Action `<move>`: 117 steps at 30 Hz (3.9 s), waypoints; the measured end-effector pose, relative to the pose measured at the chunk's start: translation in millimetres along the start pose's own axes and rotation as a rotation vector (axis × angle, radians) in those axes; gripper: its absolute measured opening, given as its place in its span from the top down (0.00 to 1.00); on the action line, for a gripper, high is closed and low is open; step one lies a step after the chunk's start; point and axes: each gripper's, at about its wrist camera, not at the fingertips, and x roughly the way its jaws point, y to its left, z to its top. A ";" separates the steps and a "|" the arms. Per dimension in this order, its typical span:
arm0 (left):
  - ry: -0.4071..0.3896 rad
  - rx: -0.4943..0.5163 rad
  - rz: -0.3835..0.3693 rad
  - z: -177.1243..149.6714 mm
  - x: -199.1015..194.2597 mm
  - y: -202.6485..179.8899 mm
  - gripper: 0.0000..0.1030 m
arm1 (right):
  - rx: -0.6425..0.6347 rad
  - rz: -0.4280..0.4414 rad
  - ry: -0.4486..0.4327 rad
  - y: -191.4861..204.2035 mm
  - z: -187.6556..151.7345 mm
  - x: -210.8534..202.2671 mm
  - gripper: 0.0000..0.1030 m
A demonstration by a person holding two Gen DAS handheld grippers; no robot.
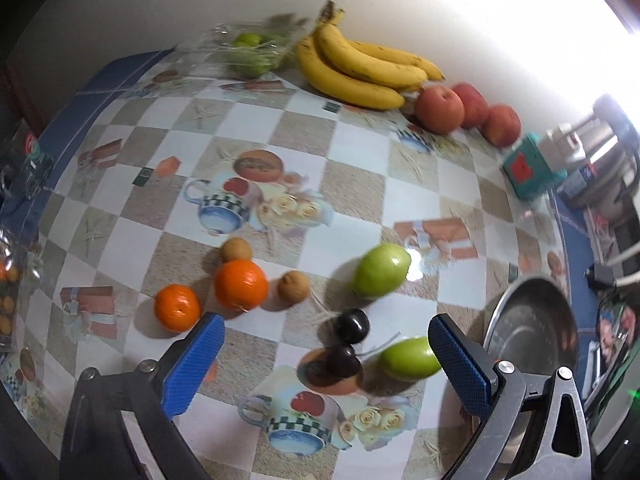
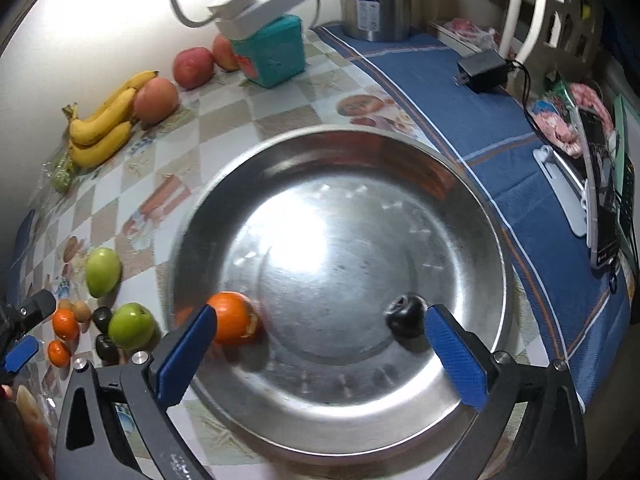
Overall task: Organize fruits
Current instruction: 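Grasp a second orange with the left tool while the right tool approaches a green fruit, then close the right tool on the green mango-like fruit while the left holds the orange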
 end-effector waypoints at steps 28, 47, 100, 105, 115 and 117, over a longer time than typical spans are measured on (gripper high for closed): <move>-0.101 -0.271 0.049 29.1 -27.6 123.7 0.00 | -0.279 0.256 0.012 151.4 -4.2 -18.7 0.00; 0.043 -0.176 0.151 15.5 20.6 121.0 0.00 | -0.388 0.160 0.089 161.7 -13.1 13.2 0.07; 0.082 -0.255 0.055 18.3 39.0 119.4 0.65 | -0.361 0.172 0.219 155.4 -22.3 47.0 0.43; 0.015 -0.262 0.043 22.7 15.4 121.8 0.65 | -0.340 0.211 0.176 149.7 -13.9 29.8 0.43; -0.085 -0.205 0.012 29.9 -20.0 101.4 0.65 | -0.300 0.249 0.083 139.9 -0.9 -8.1 0.43; -0.087 -0.190 0.012 29.8 -21.5 95.9 0.65 | -0.285 0.244 0.090 134.3 1.0 -8.5 0.43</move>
